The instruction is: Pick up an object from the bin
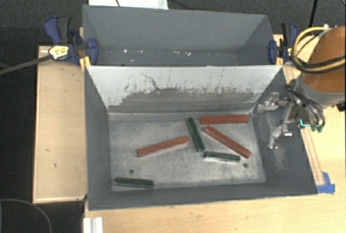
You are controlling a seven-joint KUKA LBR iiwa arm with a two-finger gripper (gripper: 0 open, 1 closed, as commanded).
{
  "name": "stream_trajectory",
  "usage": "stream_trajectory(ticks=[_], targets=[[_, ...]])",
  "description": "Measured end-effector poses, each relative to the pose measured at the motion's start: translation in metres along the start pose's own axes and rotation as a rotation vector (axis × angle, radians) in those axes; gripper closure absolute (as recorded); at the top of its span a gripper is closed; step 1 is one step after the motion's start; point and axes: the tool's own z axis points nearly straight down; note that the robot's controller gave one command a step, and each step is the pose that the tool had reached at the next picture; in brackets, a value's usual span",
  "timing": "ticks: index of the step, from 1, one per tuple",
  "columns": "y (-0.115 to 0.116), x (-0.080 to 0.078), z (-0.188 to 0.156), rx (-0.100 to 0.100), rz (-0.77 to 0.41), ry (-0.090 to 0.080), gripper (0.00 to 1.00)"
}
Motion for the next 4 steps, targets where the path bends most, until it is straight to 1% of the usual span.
stream_trajectory(ticks=[1, 2, 3, 4], targets=[[0.001, -0.002, -0.005, 0.002, -0.004, -0.008, 0.0], [0.008, 0.011, 0.045, 0.003, -0.03, -0.014, 0.0], [0.066, -0.002, 0.096, 0.003, -0.128, -0.018, 1.0], [0.066, -0.002, 0.096, 0.003, -0.129, -0.018, 1.0]])
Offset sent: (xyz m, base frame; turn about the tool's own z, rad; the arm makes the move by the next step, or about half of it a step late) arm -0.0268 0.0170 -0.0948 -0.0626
